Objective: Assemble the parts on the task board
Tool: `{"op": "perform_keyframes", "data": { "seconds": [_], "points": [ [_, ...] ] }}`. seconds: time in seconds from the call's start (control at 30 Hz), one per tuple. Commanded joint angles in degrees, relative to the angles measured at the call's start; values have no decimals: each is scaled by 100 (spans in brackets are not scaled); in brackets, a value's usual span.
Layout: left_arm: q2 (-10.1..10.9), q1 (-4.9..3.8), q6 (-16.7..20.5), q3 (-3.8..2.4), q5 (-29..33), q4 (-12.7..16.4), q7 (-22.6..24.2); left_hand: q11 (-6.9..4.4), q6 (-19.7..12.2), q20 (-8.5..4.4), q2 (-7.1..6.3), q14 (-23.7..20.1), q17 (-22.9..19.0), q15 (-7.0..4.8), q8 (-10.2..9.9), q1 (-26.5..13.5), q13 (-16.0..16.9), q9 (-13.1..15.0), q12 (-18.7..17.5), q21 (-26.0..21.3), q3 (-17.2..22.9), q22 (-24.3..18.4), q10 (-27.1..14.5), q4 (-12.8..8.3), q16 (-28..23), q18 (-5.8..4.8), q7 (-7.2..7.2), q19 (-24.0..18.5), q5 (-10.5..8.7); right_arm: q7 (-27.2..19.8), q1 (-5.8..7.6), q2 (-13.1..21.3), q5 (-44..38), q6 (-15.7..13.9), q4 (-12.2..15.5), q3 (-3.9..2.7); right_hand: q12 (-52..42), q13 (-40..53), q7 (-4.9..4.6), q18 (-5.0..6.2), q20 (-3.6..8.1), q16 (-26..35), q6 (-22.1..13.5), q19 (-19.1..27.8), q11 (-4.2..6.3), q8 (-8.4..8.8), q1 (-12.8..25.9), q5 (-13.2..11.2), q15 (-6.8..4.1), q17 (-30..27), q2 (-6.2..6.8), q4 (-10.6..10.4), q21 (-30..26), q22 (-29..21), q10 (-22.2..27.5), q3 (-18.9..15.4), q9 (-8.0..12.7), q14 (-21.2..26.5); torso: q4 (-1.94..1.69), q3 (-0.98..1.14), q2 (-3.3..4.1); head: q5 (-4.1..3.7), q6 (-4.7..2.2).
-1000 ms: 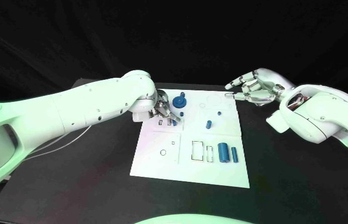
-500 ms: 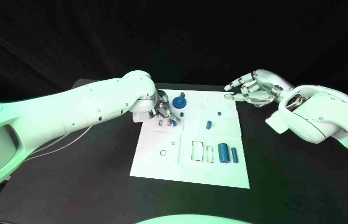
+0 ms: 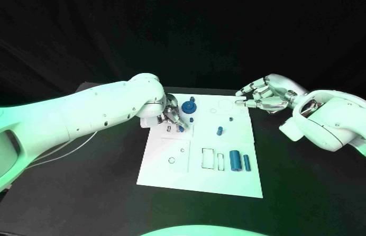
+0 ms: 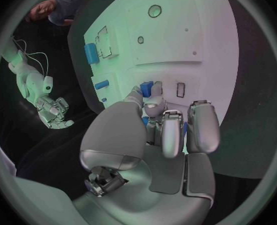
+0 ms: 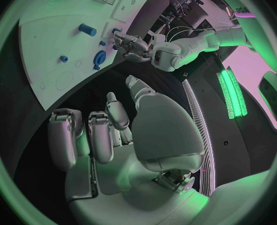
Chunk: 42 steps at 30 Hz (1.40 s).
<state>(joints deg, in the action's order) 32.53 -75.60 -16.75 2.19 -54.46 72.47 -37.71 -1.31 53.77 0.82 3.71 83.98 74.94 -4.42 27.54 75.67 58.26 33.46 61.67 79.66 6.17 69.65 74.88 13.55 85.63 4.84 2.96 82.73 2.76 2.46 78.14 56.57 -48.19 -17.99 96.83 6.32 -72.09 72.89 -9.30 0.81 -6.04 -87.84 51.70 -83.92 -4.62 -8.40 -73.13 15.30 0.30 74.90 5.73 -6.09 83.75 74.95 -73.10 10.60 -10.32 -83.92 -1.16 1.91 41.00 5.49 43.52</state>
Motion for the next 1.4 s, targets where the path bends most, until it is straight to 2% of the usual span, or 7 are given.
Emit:
{"op": "perform_keyframes", "data": {
  "seconds": [0.03,0.27,0.4,0.57,0.97,1.3,1.4],
  "points": [
    [-12,10,-21,7,77,6,10,-16,-51,-42,-12,426,917,-59,27,155,-23,28,-62,27,246,6,-54,-71,-19,-95,-21,7,37,41,-5,-6,-54,116,-7,1,18,-6,6,109,20,28,20,-255,25,-30,-11,18,-37,1161,-45,2,-32,877,5,-24,6,-510,2,-1,-2,3,5],
    [2,10,-2,7,118,18,17,-10,-103,-47,-306,426,920,-55,-7,302,-100,63,-164,21,1196,5,-99,-255,-25,-92,-3,-8,38,60,-8,-6,-54,155,-15,4,17,-6,6,109,21,27,22,-255,26,-33,-14,26,-38,1162,-47,1,-32,877,3,-24,7,-510,-4,-2,-1,-3,-2],
    [29,10,50,7,194,48,29,37,-128,-45,-771,428,929,-17,84,-81,-151,216,-215,20,2567,17,-58,-465,-29,-83,97,-17,70,67,-10,-7,-54,175,-20,6,15,-5,7,109,22,29,23,-255,27,-35,-16,36,-39,1159,-48,1,-32,877,2,-26,8,-509,-4,0,1,-3,-4],
    [136,10,195,-1,392,158,50,17,-178,-14,-909,431,935,-19,206,-285,-150,376,-206,18,3278,22,-16,-815,-31,-89,49,-23,45,72,-18,-13,-55,192,-41,10,17,-8,7,110,23,31,25,-254,28,-38,-15,50,-40,1156,-49,-2,-35,875,4,-29,9,-509,-7,5,-3,-12,-12],
    [544,29,1206,-26,661,622,104,-8,-229,-28,-1025,435,946,-47,497,-786,-166,668,-164,37,3943,67,76,-1193,-31,-95,8,-9,26,65,-29,26,-57,180,-58,15,25,-18,8,114,26,37,25,-248,28,-47,8,88,-42,1151,-50,-26,-51,861,10,-50,16,-507,-26,8,0,-12,11],
    [634,240,1772,-25,-116,899,130,-42,-226,-48,-1073,436,949,-73,636,-966,-67,774,-2,80,4123,150,182,-1313,-32,-110,-30,24,26,37,-30,32,-129,155,-49,16,26,-21,9,115,27,37,25,-246,29,-52,27,105,-42,1151,-47,-42,-57,857,11,-66,19,-508,-49,10,-13,-9,7],
    [606,321,1866,-25,-357,896,127,-49,-222,-52,-1084,436,949,-79,657,-990,-44,788,32,79,4162,147,200,-1336,-32,-109,-37,23,26,27,-30,22,-127,158,-49,16,25,-21,10,115,28,35,25,-247,30,-54,33,112,-43,1154,-49,-48,-56,858,10,-70,20,-509,-33,7,-5,-9,16]
  ]
}}
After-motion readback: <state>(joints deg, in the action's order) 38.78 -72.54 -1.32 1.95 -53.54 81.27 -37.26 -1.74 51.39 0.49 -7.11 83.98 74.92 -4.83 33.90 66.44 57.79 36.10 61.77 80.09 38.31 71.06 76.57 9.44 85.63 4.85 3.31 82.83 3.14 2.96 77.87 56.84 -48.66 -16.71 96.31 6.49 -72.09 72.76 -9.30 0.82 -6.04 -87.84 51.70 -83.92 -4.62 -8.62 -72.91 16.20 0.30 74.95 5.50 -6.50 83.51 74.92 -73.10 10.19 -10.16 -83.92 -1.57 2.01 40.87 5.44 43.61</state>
